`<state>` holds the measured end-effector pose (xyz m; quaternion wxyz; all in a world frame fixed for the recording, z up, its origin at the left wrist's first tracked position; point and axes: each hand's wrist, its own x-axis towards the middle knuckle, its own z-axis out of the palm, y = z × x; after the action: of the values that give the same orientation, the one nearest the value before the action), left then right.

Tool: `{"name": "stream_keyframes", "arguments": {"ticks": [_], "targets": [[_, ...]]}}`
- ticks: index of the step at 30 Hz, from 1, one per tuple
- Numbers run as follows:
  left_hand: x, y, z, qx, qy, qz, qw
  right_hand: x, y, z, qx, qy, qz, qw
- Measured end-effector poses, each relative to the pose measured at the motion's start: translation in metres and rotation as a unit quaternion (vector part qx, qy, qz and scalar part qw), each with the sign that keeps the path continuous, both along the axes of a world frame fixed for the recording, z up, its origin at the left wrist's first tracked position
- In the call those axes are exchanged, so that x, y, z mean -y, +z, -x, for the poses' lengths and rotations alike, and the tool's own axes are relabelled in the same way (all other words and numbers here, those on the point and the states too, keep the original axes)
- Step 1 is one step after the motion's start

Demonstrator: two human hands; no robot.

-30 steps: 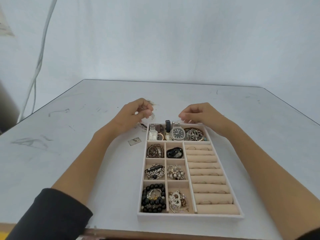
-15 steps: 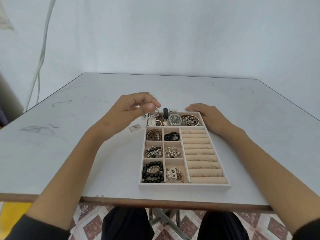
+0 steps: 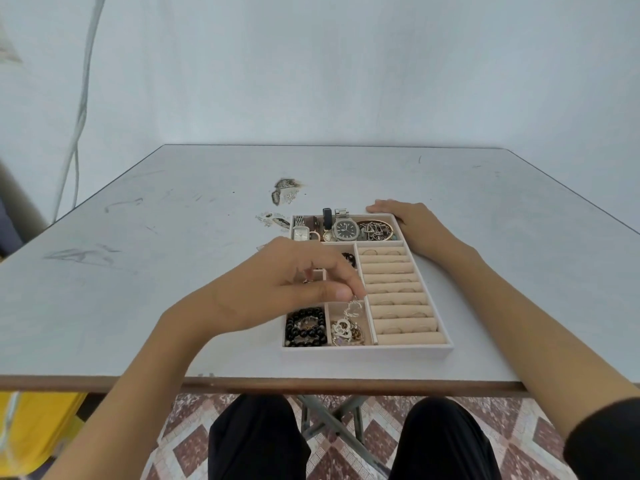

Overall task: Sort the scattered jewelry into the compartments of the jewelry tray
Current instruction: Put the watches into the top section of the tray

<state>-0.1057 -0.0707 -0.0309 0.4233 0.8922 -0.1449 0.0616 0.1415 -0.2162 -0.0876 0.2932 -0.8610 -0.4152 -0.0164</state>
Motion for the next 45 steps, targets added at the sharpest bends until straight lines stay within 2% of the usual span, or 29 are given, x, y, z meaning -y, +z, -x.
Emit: {"name": "stream_keyframes", "arguments": {"ticks": [8,15,18,20,22,25,27,29,32,34,45], "targets": [[0.007,-0.008,-0.008,0.035,-0.001,-0.162,0.986,0.0,-0.001,-0.001,-0.015,-0.007,-0.014,1.0],[0.009,-0.011,-0.011,0.053,-0.037,-0.198,0.978,-0.001,-0.002,-0.004,-0.02,-0.007,-0.017,1.0],[0.011,-0.009,-0.01,0.047,-0.035,-0.182,0.982,-0.001,-0.004,-0.004,-0.026,-0.01,-0.019,0.999],[0.008,-0.005,-0.01,0.032,-0.013,-0.122,0.992,-0.001,-0.002,-0.003,-0.035,-0.007,-0.029,0.999],[-0.001,-0.003,-0.015,0.043,0.035,-0.05,0.997,0.0,0.002,0.0,-0.056,0.002,-0.037,0.998],[-0.024,-0.006,-0.041,0.077,0.132,-0.036,0.988,0.002,0.01,0.003,-0.108,0.016,-0.042,0.993],[-0.039,-0.009,-0.064,0.058,0.192,-0.031,0.979,0.003,0.014,0.002,-0.128,0.017,-0.036,0.991],[-0.049,-0.014,-0.085,0.0,0.234,-0.026,0.972,0.003,0.017,0.001,-0.136,0.014,-0.017,0.99],[-0.055,-0.02,-0.108,-0.088,0.208,-0.038,0.974,0.003,0.02,0.002,-0.148,0.016,-0.013,0.989],[-0.052,-0.019,-0.118,-0.116,0.194,-0.047,0.973,0.003,0.02,0.002,-0.149,0.02,-0.014,0.989],[-0.056,-0.012,-0.122,-0.143,0.19,-0.004,0.971,0.001,0.015,0.002,-0.16,0.032,-0.044,0.986]]}}
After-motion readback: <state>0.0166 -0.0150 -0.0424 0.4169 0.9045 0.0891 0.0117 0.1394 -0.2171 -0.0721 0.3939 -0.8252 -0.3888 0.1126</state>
